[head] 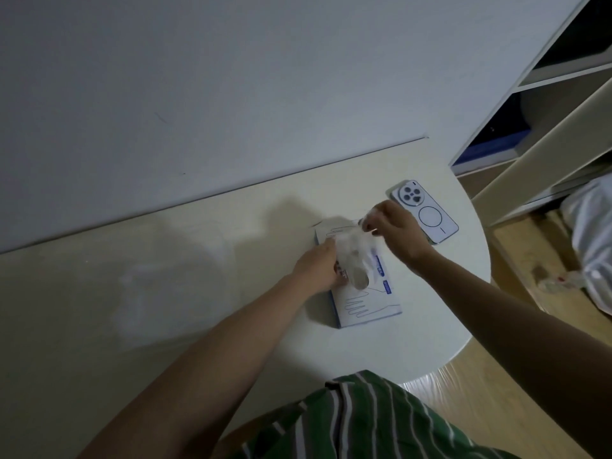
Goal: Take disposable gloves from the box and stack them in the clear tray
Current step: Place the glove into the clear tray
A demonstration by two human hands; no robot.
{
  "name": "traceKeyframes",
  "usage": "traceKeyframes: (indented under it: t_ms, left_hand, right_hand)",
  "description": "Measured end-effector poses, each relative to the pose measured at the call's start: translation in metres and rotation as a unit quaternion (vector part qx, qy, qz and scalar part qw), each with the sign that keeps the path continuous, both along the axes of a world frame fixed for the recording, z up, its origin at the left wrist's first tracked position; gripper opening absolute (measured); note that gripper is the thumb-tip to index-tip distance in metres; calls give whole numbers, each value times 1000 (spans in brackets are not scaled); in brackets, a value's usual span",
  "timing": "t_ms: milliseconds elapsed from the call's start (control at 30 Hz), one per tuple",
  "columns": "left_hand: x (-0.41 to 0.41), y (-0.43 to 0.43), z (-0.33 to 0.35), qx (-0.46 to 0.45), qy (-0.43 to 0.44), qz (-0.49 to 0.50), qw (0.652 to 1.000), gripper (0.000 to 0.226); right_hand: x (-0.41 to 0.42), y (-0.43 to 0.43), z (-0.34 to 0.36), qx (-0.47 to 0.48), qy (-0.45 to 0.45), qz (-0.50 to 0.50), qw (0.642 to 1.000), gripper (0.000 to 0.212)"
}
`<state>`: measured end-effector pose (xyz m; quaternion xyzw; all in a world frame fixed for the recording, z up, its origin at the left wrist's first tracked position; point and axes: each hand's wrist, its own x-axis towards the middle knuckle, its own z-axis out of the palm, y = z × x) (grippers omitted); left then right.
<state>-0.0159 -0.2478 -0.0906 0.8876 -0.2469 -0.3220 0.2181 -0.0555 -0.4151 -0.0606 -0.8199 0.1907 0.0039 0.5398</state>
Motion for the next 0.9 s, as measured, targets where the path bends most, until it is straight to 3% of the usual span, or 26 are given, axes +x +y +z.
traceKeyframes:
  t_ms: [100, 167, 267, 400, 567, 667, 733, 900]
  left_hand:
    - [5, 1, 0, -22, 30, -10, 999, 72]
    - [7, 3, 2, -77, 79, 4, 994, 75]
    - [9, 8, 6, -178, 151, 115, 965, 67]
    - [15, 10, 12, -245, 108, 209, 940, 23]
    - [18, 13, 33, -369, 170, 365, 838, 11]
    - [20, 22, 39, -399, 149, 395, 814, 32]
    - [22, 30, 44, -409, 135, 403, 807, 33]
    - [23, 65, 55, -414, 177, 411, 793, 30]
  right_hand:
    - [8, -4, 11, 200, -23, -79, 976, 15]
    - [10, -4, 12, 208, -4, -81, 975, 14]
    - [8, -2, 8, 214, 27, -57, 975, 15]
    - [8, 2, 10, 296, 66, -75, 950, 14]
    - [9, 8, 18, 350, 108, -91, 926, 20]
    - [8, 16, 21, 345, 108, -63, 930, 15]
    - [9, 23, 24, 332, 107, -37, 937, 14]
    - [17, 47, 29, 319, 44, 21, 946, 70]
